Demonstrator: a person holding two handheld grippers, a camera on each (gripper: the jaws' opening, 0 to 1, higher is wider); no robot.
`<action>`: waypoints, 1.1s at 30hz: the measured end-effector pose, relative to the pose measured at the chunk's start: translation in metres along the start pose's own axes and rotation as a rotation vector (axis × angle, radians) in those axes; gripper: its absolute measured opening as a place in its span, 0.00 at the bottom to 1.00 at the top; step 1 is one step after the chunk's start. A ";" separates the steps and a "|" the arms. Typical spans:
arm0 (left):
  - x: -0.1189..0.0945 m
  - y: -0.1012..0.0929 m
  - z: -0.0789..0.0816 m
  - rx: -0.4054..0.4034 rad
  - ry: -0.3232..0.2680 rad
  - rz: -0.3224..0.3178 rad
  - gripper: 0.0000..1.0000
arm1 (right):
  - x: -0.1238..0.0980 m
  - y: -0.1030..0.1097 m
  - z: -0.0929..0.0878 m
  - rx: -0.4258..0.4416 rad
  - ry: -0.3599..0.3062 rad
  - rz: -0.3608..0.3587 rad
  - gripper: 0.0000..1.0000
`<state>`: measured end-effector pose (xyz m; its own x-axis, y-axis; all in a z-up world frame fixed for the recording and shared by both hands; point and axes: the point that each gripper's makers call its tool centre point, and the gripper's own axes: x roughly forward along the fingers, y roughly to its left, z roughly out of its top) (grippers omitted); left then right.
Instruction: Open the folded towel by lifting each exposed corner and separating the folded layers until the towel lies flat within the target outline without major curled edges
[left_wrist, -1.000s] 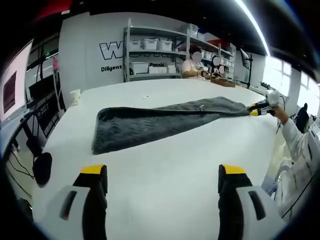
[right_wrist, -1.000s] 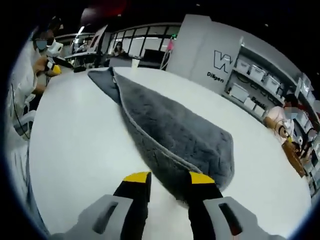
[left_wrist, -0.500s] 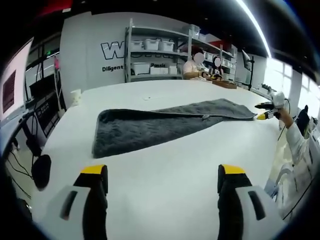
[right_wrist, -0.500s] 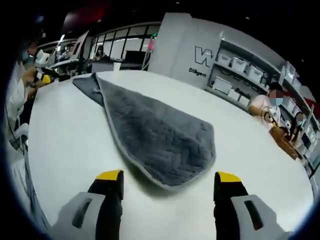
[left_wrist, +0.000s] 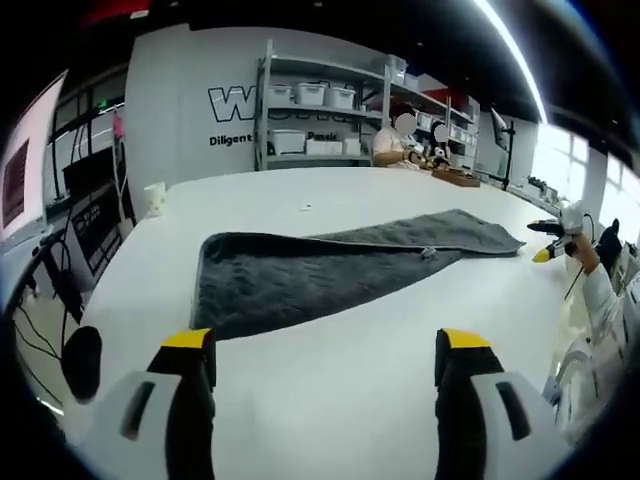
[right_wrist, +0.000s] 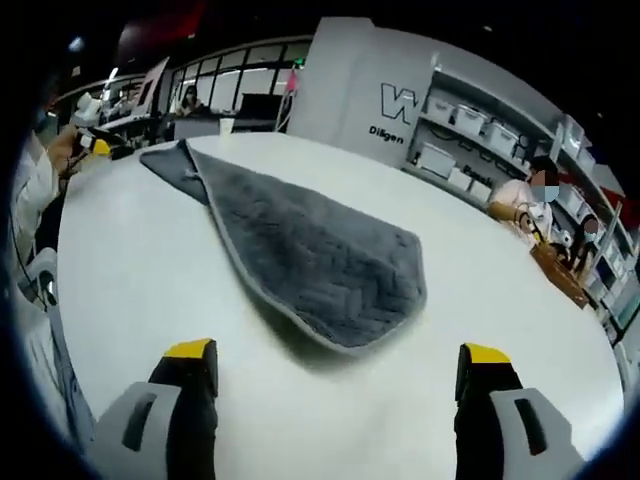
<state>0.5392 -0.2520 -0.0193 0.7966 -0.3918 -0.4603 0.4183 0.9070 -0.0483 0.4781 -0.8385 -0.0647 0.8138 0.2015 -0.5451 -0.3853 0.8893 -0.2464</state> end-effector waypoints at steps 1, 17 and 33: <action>0.003 0.002 0.003 0.004 0.000 0.002 0.89 | -0.001 0.002 0.000 0.002 -0.002 0.005 0.99; 0.069 0.057 0.059 0.110 -0.079 0.021 0.86 | -0.008 0.008 -0.003 0.014 -0.015 0.008 0.99; 0.132 0.098 0.066 0.236 -0.037 0.026 0.81 | -0.013 0.012 -0.007 0.027 -0.019 0.013 0.99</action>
<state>0.7145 -0.2253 -0.0260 0.8223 -0.3780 -0.4253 0.4842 0.8575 0.1741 0.4596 -0.8333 -0.0661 0.8167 0.2209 -0.5331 -0.3845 0.8972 -0.2172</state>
